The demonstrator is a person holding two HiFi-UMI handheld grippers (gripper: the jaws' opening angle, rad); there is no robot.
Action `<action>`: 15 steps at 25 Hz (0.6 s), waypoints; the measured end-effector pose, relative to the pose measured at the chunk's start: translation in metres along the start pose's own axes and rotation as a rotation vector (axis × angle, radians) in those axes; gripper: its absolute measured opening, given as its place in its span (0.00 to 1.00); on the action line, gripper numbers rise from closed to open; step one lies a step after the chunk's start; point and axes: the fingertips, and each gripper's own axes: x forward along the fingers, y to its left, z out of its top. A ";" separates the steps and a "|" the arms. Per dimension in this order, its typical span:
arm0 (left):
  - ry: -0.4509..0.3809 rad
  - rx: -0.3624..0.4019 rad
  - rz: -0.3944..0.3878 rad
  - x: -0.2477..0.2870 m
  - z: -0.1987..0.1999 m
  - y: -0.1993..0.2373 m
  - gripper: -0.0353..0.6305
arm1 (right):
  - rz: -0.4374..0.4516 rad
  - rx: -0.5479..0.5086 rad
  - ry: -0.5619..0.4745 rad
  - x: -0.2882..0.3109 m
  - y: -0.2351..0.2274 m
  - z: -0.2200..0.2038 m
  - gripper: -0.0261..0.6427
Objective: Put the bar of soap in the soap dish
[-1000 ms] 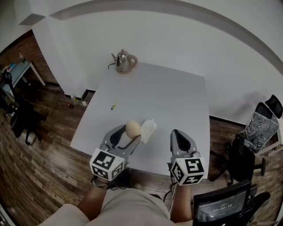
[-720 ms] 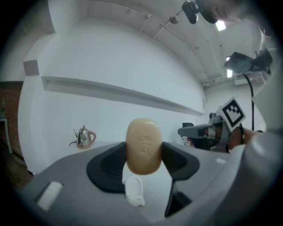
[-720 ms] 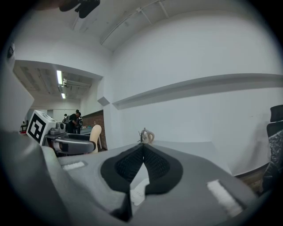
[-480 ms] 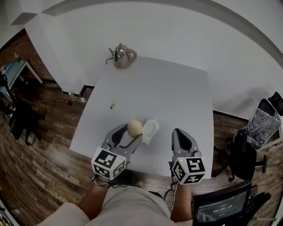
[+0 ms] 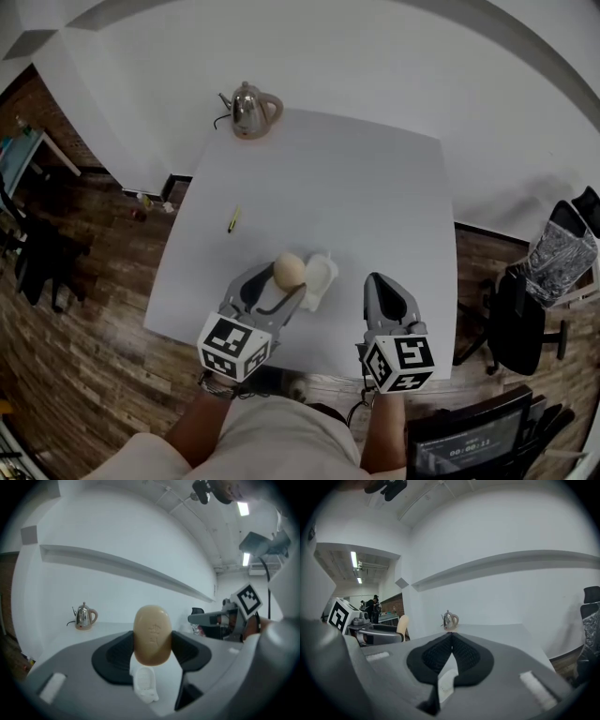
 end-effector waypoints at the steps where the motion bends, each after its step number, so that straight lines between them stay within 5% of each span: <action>1: 0.007 -0.003 -0.003 0.002 -0.003 0.001 0.46 | -0.006 0.002 0.004 0.001 -0.001 -0.002 0.04; 15: 0.102 -0.044 -0.060 0.038 -0.037 0.001 0.46 | -0.068 0.057 0.083 0.013 -0.022 -0.032 0.04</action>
